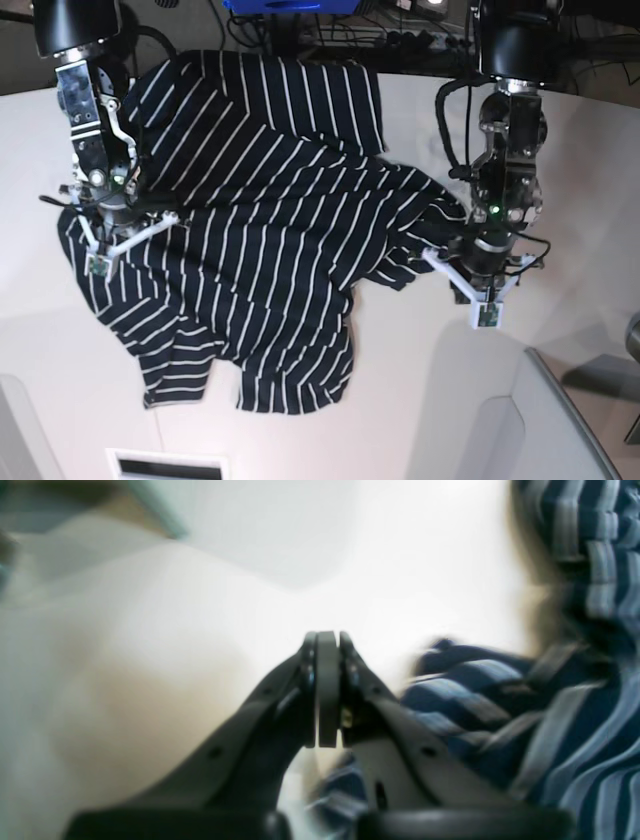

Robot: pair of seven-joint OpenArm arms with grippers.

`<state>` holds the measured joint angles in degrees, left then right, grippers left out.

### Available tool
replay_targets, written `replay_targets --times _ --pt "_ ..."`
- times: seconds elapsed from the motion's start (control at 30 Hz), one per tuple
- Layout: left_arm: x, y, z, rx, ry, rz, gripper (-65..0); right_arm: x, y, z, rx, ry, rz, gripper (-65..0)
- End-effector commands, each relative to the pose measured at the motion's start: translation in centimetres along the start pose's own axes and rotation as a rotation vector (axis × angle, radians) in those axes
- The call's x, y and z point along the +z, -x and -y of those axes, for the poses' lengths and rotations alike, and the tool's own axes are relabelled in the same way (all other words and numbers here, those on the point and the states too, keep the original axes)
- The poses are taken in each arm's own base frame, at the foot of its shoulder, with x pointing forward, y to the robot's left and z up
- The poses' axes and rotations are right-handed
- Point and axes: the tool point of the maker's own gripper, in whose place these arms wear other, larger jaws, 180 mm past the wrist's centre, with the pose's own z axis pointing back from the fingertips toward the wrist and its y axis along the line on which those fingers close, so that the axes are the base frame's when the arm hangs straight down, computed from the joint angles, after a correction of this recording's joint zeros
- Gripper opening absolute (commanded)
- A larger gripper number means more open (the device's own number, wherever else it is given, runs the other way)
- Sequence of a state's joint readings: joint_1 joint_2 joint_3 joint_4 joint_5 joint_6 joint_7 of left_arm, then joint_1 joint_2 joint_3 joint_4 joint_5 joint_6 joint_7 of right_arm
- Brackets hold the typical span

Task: Layout the t-shirt on the table in an organized manner, then fold the t-shirt properly
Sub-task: 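Pull the shirt's sides apart with both grippers to spread it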

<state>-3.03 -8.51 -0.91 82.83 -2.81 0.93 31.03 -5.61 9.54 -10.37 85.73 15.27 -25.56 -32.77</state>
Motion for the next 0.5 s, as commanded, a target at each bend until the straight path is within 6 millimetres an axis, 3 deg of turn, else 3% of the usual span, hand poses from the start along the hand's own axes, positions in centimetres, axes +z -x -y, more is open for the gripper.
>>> replay_targets --times 0.0,0.17,0.27,0.37,0.47 --pt "-0.5 -1.7 0.8 -0.018 0.011 0.037 -65.0 0.1 -0.9 0.3 0.007 0.013 0.025 -65.0" --pt "-2.2 0.5 5.9 -0.104 0.120 -0.044 -65.0 0.2 -0.7 -1.2 0.042 -0.020 0.022 -65.0" --pt "-2.5 2.7 7.3 -0.143 0.151 -0.097 -65.0 0.0 -1.3 -1.5 0.049 -0.030 0.030 -65.0" --pt "-3.1 5.5 6.9 -0.157 0.142 -0.172 -65.0 -1.5 -0.1 -1.5 0.098 -0.047 -0.021 -65.0" --pt "-3.7 7.1 5.1 -0.172 0.113 -0.210 -65.0 -3.5 1.6 -0.5 0.127 -0.016 -0.092 -65.0"
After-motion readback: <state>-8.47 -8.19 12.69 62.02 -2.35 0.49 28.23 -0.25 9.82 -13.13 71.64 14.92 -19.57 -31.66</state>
